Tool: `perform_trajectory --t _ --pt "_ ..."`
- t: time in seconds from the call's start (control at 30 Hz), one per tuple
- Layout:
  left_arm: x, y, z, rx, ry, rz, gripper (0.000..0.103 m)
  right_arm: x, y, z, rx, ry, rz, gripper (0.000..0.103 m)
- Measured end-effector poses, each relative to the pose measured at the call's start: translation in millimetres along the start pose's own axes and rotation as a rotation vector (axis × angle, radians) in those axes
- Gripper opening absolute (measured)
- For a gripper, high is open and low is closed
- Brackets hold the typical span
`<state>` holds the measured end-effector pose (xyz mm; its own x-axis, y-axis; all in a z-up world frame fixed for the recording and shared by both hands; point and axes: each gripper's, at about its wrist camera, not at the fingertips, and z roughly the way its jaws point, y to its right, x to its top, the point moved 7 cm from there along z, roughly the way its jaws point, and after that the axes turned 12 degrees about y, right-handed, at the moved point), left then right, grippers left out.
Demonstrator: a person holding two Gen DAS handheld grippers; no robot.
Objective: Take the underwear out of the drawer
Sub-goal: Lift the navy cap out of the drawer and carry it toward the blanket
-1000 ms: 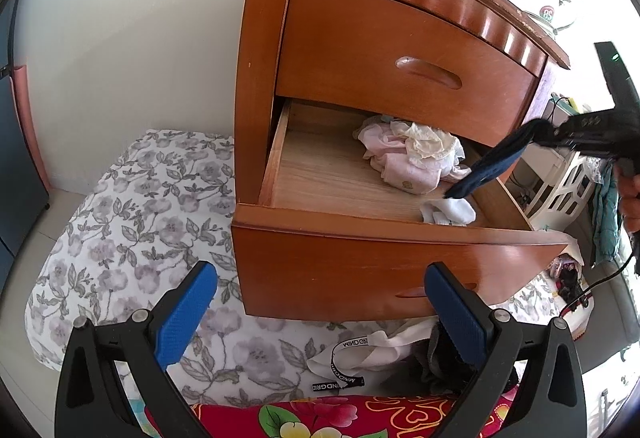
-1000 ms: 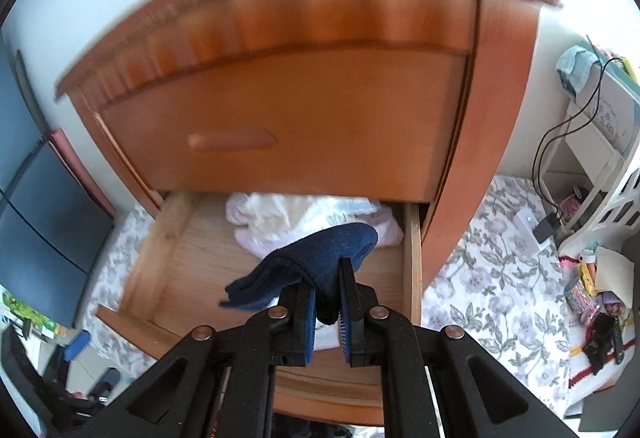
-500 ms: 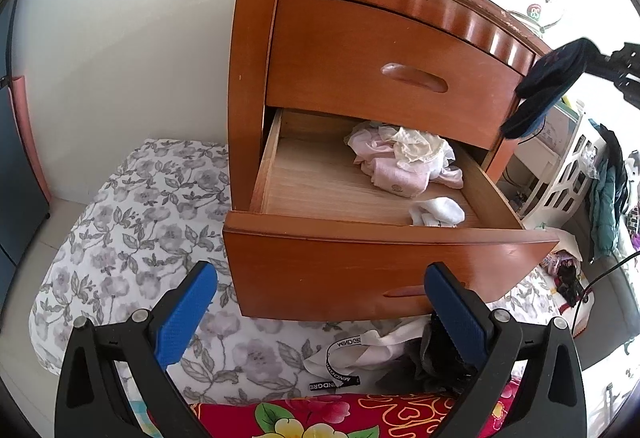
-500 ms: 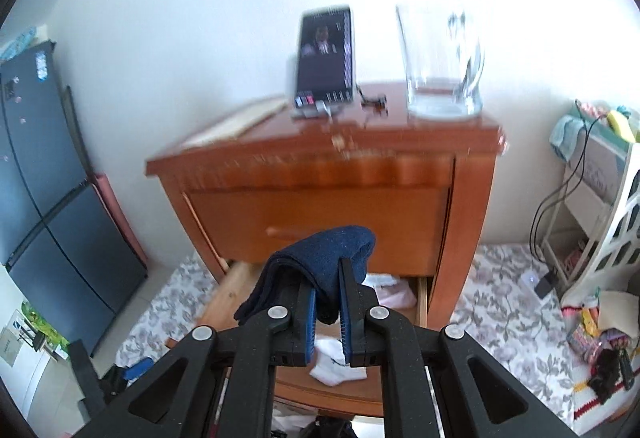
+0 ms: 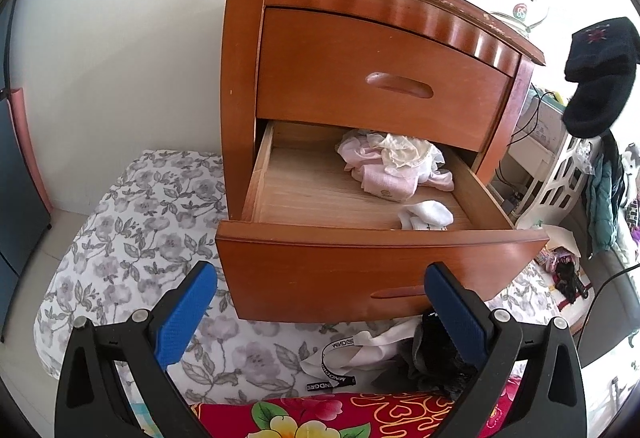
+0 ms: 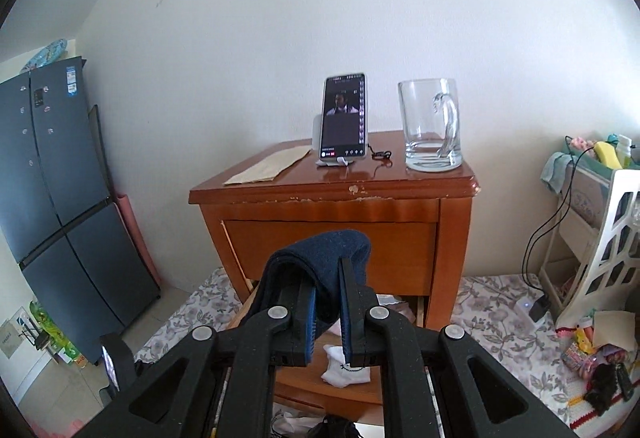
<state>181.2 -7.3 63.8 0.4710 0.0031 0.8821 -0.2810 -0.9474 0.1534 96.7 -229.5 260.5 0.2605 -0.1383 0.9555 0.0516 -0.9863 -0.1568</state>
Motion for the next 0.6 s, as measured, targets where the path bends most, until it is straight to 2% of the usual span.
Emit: perform_trajectory --t 0.13,0.3,0.47,0.6 --pt "0.4 3.5 -1.6 -0.002 0.0 0.007 0.103 -1.6 1.7 -14.9 -0.003 0.01 -0.003 0.01" --pt "1.1 6.5 -3.5 -0.005 0.002 0.017 0.103 -18.1 4.5 -22.9 -0.006 -0.026 -0.01 0.01" --pt "0.5 8.4 -3.8 -0.005 0.001 0.022 0.103 -42.9 10.4 -22.1 -0.007 -0.087 0.005 0.01" --pt "-0.9 10.0 -4.0 -0.006 -0.003 0.025 0.103 -75.2 12.0 -12.9 -0.002 -0.176 0.023 0.01"
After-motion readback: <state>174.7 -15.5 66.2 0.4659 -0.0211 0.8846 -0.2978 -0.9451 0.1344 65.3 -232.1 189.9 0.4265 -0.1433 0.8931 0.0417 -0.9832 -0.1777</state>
